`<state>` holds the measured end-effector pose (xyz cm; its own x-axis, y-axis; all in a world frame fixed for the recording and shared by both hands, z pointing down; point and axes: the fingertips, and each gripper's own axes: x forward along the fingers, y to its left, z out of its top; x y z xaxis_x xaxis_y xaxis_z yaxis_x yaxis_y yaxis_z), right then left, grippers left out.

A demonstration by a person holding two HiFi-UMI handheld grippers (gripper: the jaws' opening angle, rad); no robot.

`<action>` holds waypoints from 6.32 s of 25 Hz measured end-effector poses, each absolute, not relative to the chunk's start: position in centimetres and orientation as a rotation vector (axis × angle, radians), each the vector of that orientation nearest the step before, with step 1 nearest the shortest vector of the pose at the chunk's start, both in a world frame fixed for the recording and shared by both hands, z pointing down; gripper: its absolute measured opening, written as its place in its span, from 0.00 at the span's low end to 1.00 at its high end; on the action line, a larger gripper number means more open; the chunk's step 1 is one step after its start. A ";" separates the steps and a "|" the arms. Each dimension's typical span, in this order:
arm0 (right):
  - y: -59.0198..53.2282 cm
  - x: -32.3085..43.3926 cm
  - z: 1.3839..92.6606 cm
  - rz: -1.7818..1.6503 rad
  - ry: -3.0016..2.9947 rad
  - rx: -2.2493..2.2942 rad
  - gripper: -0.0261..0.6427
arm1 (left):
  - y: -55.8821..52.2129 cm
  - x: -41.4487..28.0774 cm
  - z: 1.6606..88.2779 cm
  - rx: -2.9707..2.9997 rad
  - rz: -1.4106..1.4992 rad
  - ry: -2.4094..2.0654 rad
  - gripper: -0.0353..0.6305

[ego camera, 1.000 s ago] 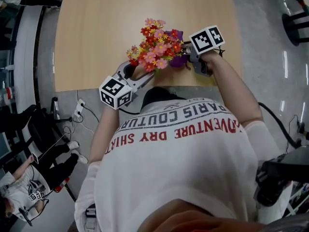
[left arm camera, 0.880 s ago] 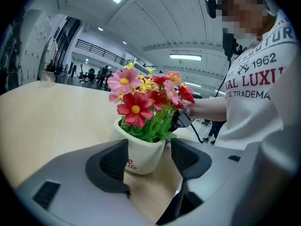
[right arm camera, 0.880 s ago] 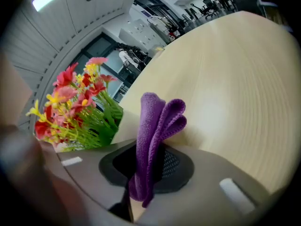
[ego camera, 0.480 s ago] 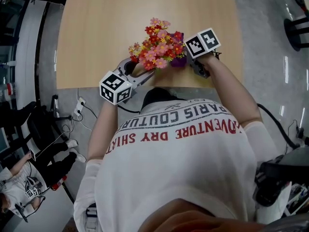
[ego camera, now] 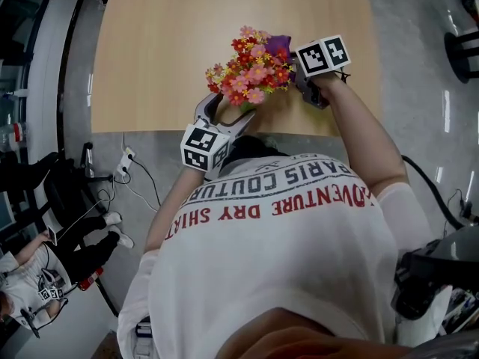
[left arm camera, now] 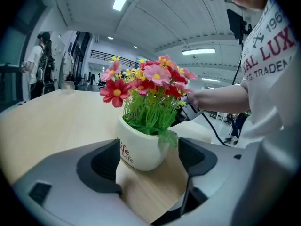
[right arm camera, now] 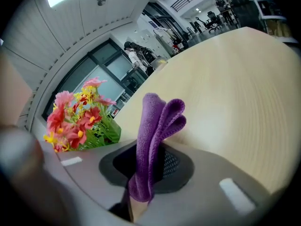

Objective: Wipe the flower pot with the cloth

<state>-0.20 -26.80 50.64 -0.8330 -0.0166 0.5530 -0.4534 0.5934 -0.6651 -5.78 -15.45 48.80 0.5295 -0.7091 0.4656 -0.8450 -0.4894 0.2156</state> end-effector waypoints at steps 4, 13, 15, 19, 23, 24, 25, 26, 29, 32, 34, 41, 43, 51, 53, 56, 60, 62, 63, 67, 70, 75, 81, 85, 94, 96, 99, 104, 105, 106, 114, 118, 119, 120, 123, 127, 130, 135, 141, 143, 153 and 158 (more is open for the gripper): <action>-27.6 -1.4 50.7 1.160 -2.318 0.323 0.12 | -17.3 -5.3 49.1 2.328 0.442 -1.345 0.61; -28.3 -2.1 50.5 1.182 -2.324 0.346 0.12 | -19.1 -6.0 49.2 2.310 0.438 -1.417 0.61; -28.2 -2.1 50.4 1.182 -2.328 0.355 0.12 | -19.2 -6.1 49.2 2.333 0.448 -1.375 0.61; -27.3 -1.1 50.4 1.171 -2.327 0.356 0.12 | -19.0 -6.0 49.4 2.428 0.514 -1.206 0.61; -25.3 0.3 50.3 1.169 -2.329 0.344 0.12 | -18.1 -5.6 49.6 2.538 0.602 -0.987 0.61; -24.9 0.5 50.3 1.171 -2.328 0.341 0.12 | -18.1 -5.7 49.6 2.560 0.625 -0.932 0.61; -24.5 0.6 50.2 1.175 -2.327 0.336 0.12 | -18.1 -5.8 49.6 2.581 0.646 -0.876 0.61; -24.3 0.7 50.2 1.181 -2.324 0.331 0.12 | -18.2 -6.0 49.6 2.600 0.665 -0.820 0.61; -23.3 0.7 49.8 1.197 -2.317 0.304 0.12 | -18.4 -6.6 49.5 2.638 0.727 -0.649 0.61; -22.8 0.8 49.6 1.200 -2.316 0.287 0.12 | -18.8 -7.0 49.5 2.650 0.804 -0.513 0.61; -22.9 1.0 49.7 1.219 -2.315 0.286 0.12 | -18.9 -7.1 49.4 2.650 0.847 -0.472 0.61; -23.2 1.3 49.3 1.218 -2.316 0.276 0.12 | -18.6 -7.5 49.2 2.601 0.742 -0.650 0.61; -23.5 1.4 49.3 1.214 -2.322 0.274 0.12 | -18.6 -7.8 49.1 2.563 0.653 -0.802 0.61; -26.1 0.8 48.3 1.177 -2.343 0.232 0.12 | -17.8 -6.6 49.0 2.392 0.425 -1.222 0.70; -26.2 0.3 48.1 1.174 -2.341 0.193 0.12 | -17.8 -5.9 49.7 2.363 0.422 -1.273 0.70; -25.5 -0.6 48.0 1.192 -2.318 0.130 0.13 | -18.0 -5.8 50.0 2.321 0.395 -1.326 0.70; -26.1 -1.0 49.1 1.208 -2.283 0.133 0.12 | -18.9 -6.1 50.0 2.318 0.407 -1.342 0.70; -26.6 -0.9 49.7 1.218 -2.267 0.147 0.12 | -19.2 -6.1 50.0 2.326 0.403 -1.332 0.70; -26.8 -0.8 50.0 1.223 -2.258 0.160 0.12 | -19.3 -6.1 49.8 2.330 0.400 -1.326 0.69; -27.0 -0.8 51.4 1.208 -2.216 0.248 0.12 | -19.0 -6.1 49.3 2.354 0.393 -1.307 0.68; -26.7 -0.7 52.0 1.178 -2.202 0.282 0.12 | -18.3 -6.0 49.4 2.367 0.386 -1.303 0.68; -26.7 -0.7 51.4 1.215 -2.223 0.273 0.13 | -18.2 -6.5 49.1 2.400 0.393 -1.249 0.68; -26.8 0.1 49.5 1.216 -2.253 0.235 0.12 | -18.6 -7.8 48.5 2.531 0.502 -0.978 0.68; -26.2 0.4 48.3 1.221 -2.270 0.168 0.12 | -18.7 -8.6 48.4 2.604 0.655 -0.717 0.67; -23.0 -0.8 44.9 1.296 -2.278 -0.092 0.12 | -18.4 -9.3 48.7 2.664 0.731 -0.500 0.67; -23.1 -1.4 44.5 1.276 -2.275 -0.128 0.12 | -18.5 -9.3 48.6 2.669 0.722 -0.494 0.67; -22.9 -2.3 45.2 1.243 -2.250 -0.161 0.12 | -18.7 -9.0 48.6 2.678 0.716 -0.493 0.67; -22.6 -3.2 47.8 1.258 -2.217 -0.166 0.12 | -17.8 -9.6 49.5 2.685 0.708 -0.489 0.67; -22.7 -3.3 48.6 1.247 -2.208 -0.156 0.12 | -17.7 -9.7 49.7 2.687 0.705 -0.489 0.67; -22.9 -3.4 49.2 1.234 -2.199 -0.145 0.13 | -17.7 -9.8 49.9 2.688 0.702 -0.489 0.67; -23.7 -4.0 51.8 1.080 -2.105 -0.017 0.12 | -17.6 -10.1 49.2 2.698 0.698 -0.483 0.67; -23.8 -4.1 51.8 1.054 -2.098 0.004 0.12 | -17.6 -10.2 48.8 2.690 0.703 -0.481 0.67; -23.9 -4.0 51.8 1.056 -2.105 0.006 0.12 | -17.6 -10.2 48.9 2.681 0.710 -0.488 0.67; -24.0 -4.0 51.8 1.060 -2.112 0.012 0.12 | -17.7 -10.2 49.0 2.674 0.717 -0.503 0.67; -24.1 -3.5 51.8 1.095 -2.139 0.037 0.12 | -17.9 -10.4 49.3 2.659 0.741 -0.589 0.68; -24.2 -2.8 51.6 1.127 -2.171 0.058 0.12 | -17.8 -11.5 49.4 2.625 0.729 -0.772 0.68; -24.4 -2.2 51.3 1.143 -2.195 0.087 0.13 | -17.4 -12.4 49.0 2.566 0.624 -0.984 0.68; -24.6 -1.2 50.5 1.189 -2.223 0.151 0.12 | -16.7 -11.6 48.5 2.431 0.458 -1.283 0.71; -24.4 -1.1 50.7 1.211 -2.252 0.172 0.12 | -17.5 -9.9 49.8 2.317 0.432 -1.452 0.71; -24.1 -1.0 50.3 1.214 -2.254 0.179 0.12 | -17.5 -9.5 49.3 2.311 0.429 -1.473 0.71; -23.1 -0.8 49.4 1.225 -2.268 0.190 0.12 | -16.8 -10.6 48.9 2.426 0.537 -1.292 0.68; -23.1 -0.9 49.7 1.206 -2.261 0.142 0.12 | -17.0 -11.6 49.7 2.579 0.663 -0.974 0.68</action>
